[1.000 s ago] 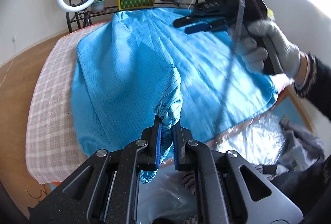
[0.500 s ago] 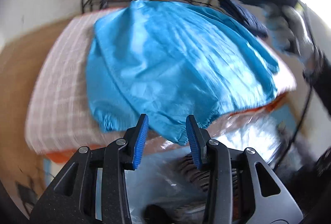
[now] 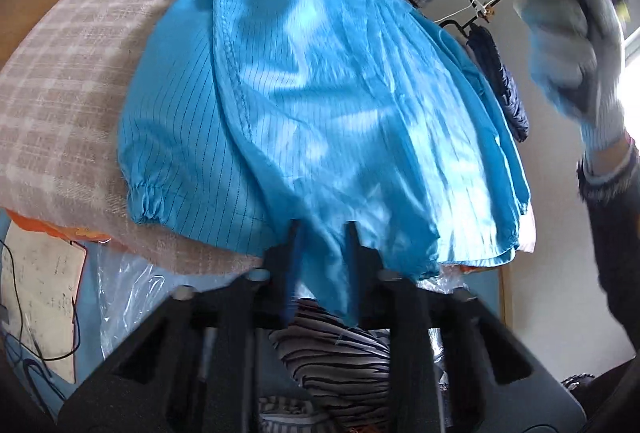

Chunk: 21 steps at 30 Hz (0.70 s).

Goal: Fold large clothes
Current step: 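Lift the sleeve with the left gripper and lay it across the shirt body, then grasp the shirt's side edge with the right gripper and lift it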

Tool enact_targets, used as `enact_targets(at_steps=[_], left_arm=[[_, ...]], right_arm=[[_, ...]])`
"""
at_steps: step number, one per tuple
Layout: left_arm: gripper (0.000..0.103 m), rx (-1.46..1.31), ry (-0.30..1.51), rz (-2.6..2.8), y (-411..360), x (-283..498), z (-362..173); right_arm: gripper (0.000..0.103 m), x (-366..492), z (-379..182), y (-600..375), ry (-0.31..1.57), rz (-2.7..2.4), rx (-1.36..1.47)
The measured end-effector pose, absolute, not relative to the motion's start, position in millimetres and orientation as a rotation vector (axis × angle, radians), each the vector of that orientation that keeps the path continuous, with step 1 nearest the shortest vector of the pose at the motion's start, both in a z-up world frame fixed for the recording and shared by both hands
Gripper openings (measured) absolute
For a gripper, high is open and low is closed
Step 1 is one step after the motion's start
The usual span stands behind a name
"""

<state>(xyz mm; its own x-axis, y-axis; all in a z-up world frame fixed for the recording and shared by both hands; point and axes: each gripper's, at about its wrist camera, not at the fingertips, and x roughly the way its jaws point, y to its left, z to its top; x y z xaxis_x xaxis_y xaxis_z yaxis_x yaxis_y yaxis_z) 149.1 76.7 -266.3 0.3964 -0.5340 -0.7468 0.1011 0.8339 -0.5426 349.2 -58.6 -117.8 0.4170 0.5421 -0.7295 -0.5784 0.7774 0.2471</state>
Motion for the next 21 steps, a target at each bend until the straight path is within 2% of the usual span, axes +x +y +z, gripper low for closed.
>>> enact_targets(at_steps=[2,3,14,21], left_arm=[[0.007,-0.502,1.101,-0.429,83.4,150.8,-271.5],[0.006,-0.527,1.101,-0.433,87.1,151.7,-273.2],[0.005,-0.535,1.087,-0.365,100.8,152.4,-277.2],[0.008,-0.595,1.112,-0.368,105.0,152.2,-290.6]], right_arm=[[0.063,362.8,-130.9,-39.6,0.923,0.686,-0.076],[0.063,371.3,-139.8,-29.2,0.943,0.673,-0.092],[0.063,439.1,-255.5,60.8,1.15,0.526,-0.32],[0.06,454.7,-286.7,75.3,1.186,0.429,-0.436]])
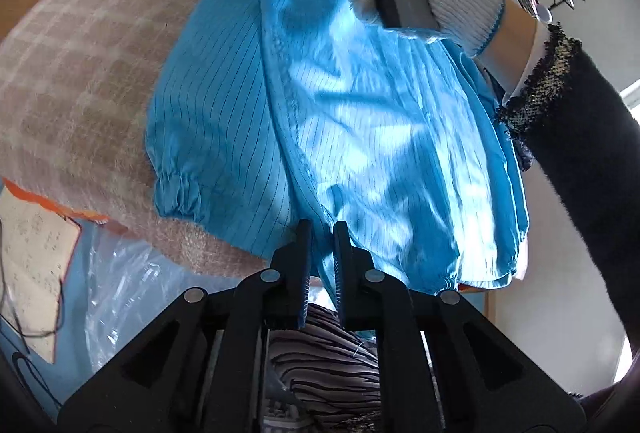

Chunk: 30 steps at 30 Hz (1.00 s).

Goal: Fold large clothes
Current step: 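Grasp the shirt's side edge with the right gripper and lift it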

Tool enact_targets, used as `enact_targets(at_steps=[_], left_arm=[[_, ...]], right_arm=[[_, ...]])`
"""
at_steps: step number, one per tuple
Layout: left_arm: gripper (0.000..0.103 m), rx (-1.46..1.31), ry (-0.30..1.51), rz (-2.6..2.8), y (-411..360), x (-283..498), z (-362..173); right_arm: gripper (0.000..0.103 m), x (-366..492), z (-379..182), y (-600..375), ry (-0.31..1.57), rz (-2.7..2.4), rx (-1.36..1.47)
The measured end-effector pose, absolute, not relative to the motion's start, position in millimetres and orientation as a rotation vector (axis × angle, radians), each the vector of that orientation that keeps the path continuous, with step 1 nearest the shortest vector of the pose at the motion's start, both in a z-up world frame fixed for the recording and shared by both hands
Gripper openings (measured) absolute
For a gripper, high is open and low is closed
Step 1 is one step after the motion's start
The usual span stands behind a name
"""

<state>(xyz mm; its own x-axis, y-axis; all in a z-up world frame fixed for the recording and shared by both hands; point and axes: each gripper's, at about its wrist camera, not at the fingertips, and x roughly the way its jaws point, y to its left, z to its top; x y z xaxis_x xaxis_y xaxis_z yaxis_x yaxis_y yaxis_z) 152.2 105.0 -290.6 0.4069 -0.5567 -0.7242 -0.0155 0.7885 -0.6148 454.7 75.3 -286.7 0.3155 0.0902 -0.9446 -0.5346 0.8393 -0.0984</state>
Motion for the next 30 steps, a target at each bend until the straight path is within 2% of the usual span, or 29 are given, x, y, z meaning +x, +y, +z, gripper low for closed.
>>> enact_targets(at_steps=[3,5,9,11,17,24,30], left_arm=[[0.008,-0.644,1.127,-0.395,104.4,153.3,-295.3],[0.008,-0.621,1.119,-0.408,101.1,153.8,-292.7],[0.002,-0.61,1.1,-0.416,100.6,153.3,-289.9],[0.0,-0.598,1.096,-0.406,102.0,152.2,-289.4],[0.0,-0.591,1.05,-0.394,115.8,145.4,-277.7],[0.0,-0.57,0.999,-0.278,145.7,138.7,-266.9],[0.0,-0.567,0.977,-0.086,171.3,148.3,-269.3]], right_arm=[[0.051,458.1,-290.6,72.5,1.209,0.419,-0.428],[0.038,459.5,-292.1,71.1,1.221,0.413,-0.436],[0.031,460.3,-292.3,70.8,1.237,0.424,-0.426],[0.008,462.0,-296.0,72.2,1.251,0.419,-0.442],[0.002,462.9,-279.8,67.8,1.22,0.434,-0.371],[0.001,477.5,-249.4,71.3,1.146,0.448,-0.282],[0.001,496.4,-255.9,87.6,1.11,0.424,-0.226]])
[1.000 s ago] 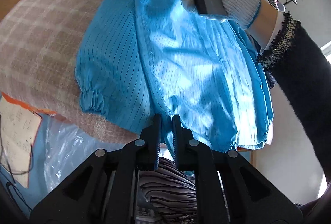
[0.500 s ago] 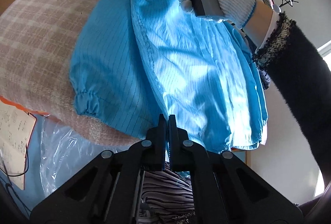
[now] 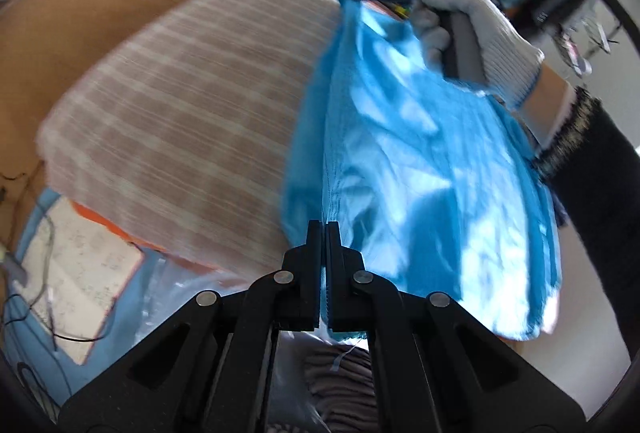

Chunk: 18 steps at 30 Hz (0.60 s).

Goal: Fold large clothes
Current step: 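Grasp the shirt's side edge with the right gripper and lift it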

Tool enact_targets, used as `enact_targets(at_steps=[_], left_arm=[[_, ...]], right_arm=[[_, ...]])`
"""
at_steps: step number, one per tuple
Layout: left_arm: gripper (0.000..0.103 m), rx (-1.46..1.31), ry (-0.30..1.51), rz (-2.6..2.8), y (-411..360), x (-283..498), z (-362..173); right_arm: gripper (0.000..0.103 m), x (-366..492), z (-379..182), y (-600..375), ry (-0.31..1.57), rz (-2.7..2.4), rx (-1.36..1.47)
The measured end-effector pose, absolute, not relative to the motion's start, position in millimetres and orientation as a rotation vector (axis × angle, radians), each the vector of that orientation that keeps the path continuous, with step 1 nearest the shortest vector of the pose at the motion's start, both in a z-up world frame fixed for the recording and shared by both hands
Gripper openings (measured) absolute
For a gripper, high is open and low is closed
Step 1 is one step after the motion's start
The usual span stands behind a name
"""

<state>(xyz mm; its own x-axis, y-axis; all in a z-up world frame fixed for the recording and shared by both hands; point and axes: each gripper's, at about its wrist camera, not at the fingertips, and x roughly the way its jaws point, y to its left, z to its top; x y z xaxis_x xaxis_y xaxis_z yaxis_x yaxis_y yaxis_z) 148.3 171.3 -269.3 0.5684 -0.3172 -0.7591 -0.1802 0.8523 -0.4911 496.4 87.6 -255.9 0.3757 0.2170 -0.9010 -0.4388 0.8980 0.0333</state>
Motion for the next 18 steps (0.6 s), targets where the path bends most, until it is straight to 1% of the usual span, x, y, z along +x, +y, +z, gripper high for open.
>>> enact_targets(at_steps=[7,9,10,11,13,15,18], left_arm=[[0.0,-0.475,1.044,-0.029,164.7,155.4,-283.3],[0.0,-0.47,1.051,-0.031,163.8,155.5,-284.2],[0.0,-0.465,1.057,-0.029,162.9,155.1,-285.0],[0.0,-0.466,1.06,-0.028,163.5,154.8,-285.5],[0.0,-0.476,1.064,-0.024,165.4,151.7,-285.0],[0.0,-0.49,1.043,-0.012,171.2,146.8,-280.1],[0.0,-0.494,0.962,0.023,178.3,137.0,-264.2]], right_arm=[[0.001,503.5,-287.2,97.7,1.129,0.457,-0.191],[0.003,504.1,-293.1,95.8,1.155,0.494,-0.166],[0.009,504.9,-292.9,92.7,1.173,0.509,-0.144],[0.018,504.4,-288.5,87.4,1.179,0.528,-0.118],[0.027,499.7,-274.4,74.8,1.147,0.55,-0.094],[0.028,493.4,-250.3,50.8,1.091,0.615,-0.039],[0.029,492.1,-220.8,3.4,0.994,0.612,0.0]])
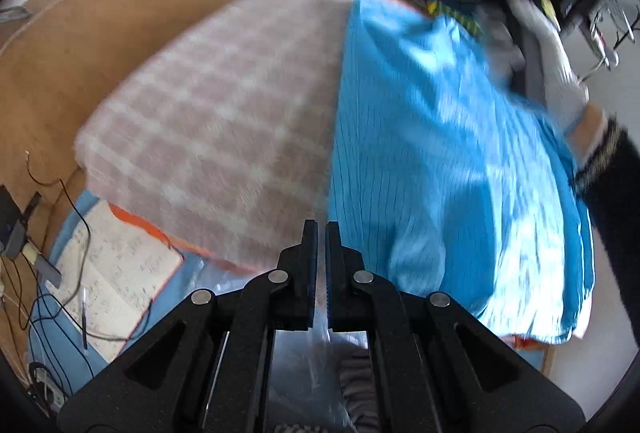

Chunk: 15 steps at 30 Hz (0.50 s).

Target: Fold large clothes

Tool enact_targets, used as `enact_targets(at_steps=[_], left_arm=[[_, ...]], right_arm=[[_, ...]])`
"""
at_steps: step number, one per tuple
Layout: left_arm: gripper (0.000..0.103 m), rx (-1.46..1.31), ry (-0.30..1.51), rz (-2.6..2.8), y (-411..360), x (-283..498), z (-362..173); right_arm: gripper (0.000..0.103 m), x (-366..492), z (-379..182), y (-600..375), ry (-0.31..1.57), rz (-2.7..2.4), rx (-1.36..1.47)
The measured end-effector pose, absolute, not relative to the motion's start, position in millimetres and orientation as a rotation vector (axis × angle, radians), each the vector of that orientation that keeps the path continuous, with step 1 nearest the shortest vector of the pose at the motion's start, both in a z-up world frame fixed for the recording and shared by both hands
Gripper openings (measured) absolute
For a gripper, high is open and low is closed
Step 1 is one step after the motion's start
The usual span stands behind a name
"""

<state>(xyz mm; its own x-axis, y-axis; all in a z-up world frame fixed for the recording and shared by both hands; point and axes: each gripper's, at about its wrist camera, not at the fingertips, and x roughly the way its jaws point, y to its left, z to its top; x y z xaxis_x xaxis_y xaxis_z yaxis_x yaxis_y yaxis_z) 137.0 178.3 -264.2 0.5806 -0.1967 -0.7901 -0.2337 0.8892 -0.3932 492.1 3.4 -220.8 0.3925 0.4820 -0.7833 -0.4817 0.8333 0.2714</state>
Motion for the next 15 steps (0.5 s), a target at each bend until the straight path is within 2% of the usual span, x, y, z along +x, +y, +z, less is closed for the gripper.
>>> enact_targets(at_steps=[3,9,11,15], left_arm=[[0.0,-0.472,0.914,-0.019,166.3,144.4,-254.0],[0.0,-0.396,1.02,-0.103,124.7,179.7,-272.0],[0.0,-0.395,1.035,-0.086,121.2,188.3,-276.6],[0.0,-0.429,1.067,-0.074,121.9,198.8,-288.1]], right_arm=[[0.034,509.6,-213.0,-45.7,0.96,0.514,0.057],[0.034,560.3,-254.0,-130.4,1.019,0.339,0.322],[0.042,570.0,-268.4,-140.6,1.029,0.326,0.37],[0.044,587.1,-291.4,-141.4,1.055,0.335,0.375]])
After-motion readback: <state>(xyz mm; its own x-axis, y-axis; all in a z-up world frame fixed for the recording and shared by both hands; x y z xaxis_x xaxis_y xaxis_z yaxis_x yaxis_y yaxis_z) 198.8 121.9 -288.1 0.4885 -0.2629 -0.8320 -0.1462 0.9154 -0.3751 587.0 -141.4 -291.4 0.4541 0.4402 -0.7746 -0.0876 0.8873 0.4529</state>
